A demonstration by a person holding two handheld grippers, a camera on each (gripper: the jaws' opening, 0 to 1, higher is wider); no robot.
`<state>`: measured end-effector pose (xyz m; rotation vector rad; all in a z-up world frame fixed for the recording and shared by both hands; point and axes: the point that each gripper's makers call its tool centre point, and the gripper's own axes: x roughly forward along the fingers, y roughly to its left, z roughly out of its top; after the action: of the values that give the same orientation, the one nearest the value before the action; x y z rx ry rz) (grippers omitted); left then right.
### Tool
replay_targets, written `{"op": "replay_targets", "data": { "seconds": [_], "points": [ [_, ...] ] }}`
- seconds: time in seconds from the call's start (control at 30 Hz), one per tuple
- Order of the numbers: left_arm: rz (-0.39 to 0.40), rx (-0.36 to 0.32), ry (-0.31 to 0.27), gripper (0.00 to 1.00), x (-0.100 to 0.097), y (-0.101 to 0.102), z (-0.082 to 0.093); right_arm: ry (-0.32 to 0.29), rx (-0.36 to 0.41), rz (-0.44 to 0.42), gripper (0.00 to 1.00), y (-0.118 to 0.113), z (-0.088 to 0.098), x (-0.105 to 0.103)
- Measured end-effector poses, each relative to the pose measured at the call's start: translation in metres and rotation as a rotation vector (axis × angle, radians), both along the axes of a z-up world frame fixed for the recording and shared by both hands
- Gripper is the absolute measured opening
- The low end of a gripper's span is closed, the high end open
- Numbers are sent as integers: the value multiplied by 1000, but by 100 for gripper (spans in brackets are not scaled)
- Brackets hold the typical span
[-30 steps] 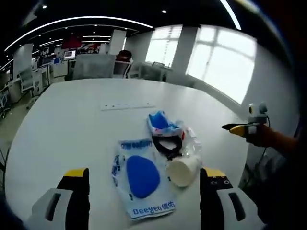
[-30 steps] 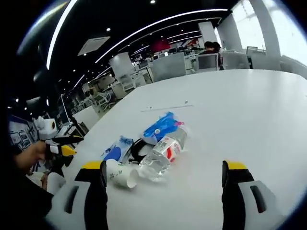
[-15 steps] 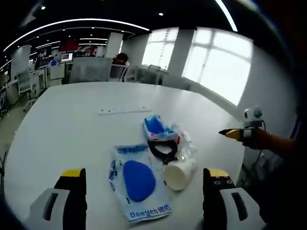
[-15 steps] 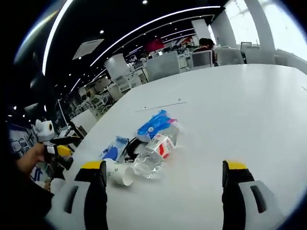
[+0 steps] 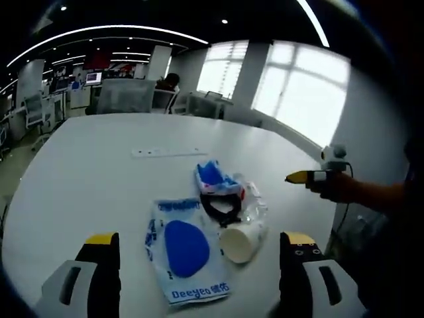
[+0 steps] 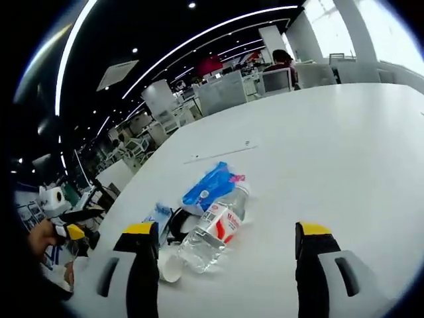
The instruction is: Arrange the tabletop items into an orderly group along one side of the table until the central work area is clear of visible clutter.
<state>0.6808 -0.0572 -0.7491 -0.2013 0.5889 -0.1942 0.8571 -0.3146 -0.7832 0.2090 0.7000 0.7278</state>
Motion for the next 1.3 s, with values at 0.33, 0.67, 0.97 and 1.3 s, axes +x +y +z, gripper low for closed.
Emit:
{"op": "replay_targets", "data": {
  "seconds": [0.33,0.67,0.97,1.3],
  "points": [
    [-21,-13,13,94,-1,-8,-4,119,39,-36,66,19,-17,24],
    [-28,-4,20,93,-2,-8,-3,238,80,-86,54,46,-32,46],
    [-35,7,28,91,-3,-5,-6,282,80,-125,49,62,-50,67],
    [-36,-7,31,91,5,-4,-9,314,64,-125,37,69,-68,76]
  ]
}}
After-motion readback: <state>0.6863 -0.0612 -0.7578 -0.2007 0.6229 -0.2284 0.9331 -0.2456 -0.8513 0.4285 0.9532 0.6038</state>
